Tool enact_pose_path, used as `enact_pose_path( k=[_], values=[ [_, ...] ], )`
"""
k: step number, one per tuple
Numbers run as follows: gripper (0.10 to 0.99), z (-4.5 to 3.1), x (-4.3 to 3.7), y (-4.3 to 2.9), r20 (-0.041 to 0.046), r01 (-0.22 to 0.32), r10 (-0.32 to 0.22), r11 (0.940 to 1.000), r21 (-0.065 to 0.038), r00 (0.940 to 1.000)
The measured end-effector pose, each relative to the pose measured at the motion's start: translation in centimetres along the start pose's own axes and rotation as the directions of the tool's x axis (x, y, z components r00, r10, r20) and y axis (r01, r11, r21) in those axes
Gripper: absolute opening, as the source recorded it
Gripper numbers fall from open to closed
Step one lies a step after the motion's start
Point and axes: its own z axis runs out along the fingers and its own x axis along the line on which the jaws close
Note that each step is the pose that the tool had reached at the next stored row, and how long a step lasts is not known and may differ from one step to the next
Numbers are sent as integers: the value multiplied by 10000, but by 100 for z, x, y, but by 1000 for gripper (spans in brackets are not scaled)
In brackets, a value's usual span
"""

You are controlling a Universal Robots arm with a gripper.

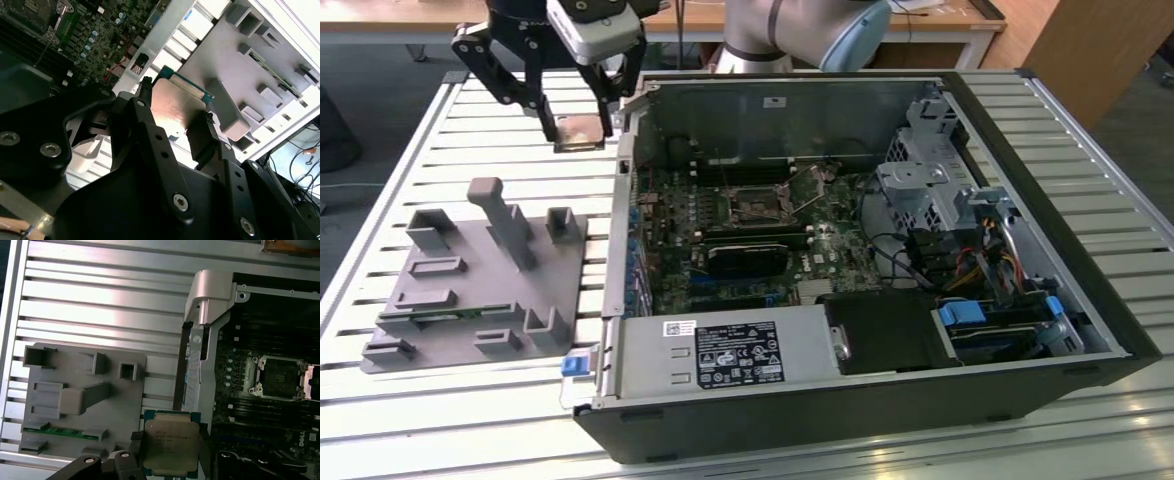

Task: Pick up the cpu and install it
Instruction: 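Pick up the cpu and move it towards the insertion slot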

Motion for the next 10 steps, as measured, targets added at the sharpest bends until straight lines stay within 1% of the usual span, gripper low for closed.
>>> enact_pose_path(
  k=[4,10],
  values=[
    [529,-1,-72,3,-1,0,0,10000,-1,10000],
    [529,3,-224,-2,0,0,0,10000,-2,10000]
  ],
)
